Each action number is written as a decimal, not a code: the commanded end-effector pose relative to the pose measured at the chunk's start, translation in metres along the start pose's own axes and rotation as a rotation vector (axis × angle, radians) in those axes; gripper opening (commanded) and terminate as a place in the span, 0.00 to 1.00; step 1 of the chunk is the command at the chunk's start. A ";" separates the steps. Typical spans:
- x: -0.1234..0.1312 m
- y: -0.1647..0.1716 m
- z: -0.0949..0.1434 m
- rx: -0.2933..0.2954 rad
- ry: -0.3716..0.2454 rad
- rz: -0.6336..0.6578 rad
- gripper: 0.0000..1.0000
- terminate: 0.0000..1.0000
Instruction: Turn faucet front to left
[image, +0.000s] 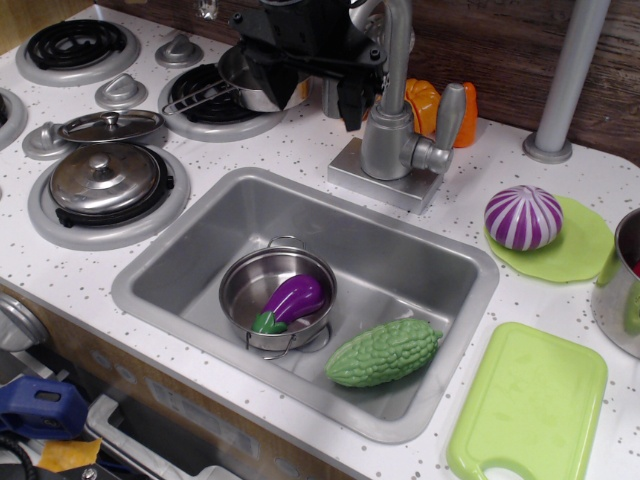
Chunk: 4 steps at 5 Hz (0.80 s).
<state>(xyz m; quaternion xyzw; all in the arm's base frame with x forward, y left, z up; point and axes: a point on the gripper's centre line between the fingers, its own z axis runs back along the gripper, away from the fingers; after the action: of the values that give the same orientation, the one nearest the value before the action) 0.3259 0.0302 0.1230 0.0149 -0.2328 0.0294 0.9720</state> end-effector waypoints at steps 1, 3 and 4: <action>0.025 0.001 0.008 0.009 -0.114 -0.013 1.00 0.00; 0.039 0.008 0.003 0.046 -0.159 -0.021 0.00 0.00; 0.034 0.025 -0.003 0.078 -0.174 -0.057 0.00 0.00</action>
<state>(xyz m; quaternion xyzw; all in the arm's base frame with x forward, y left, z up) 0.3528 0.0686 0.1260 0.0821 -0.3041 0.0018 0.9491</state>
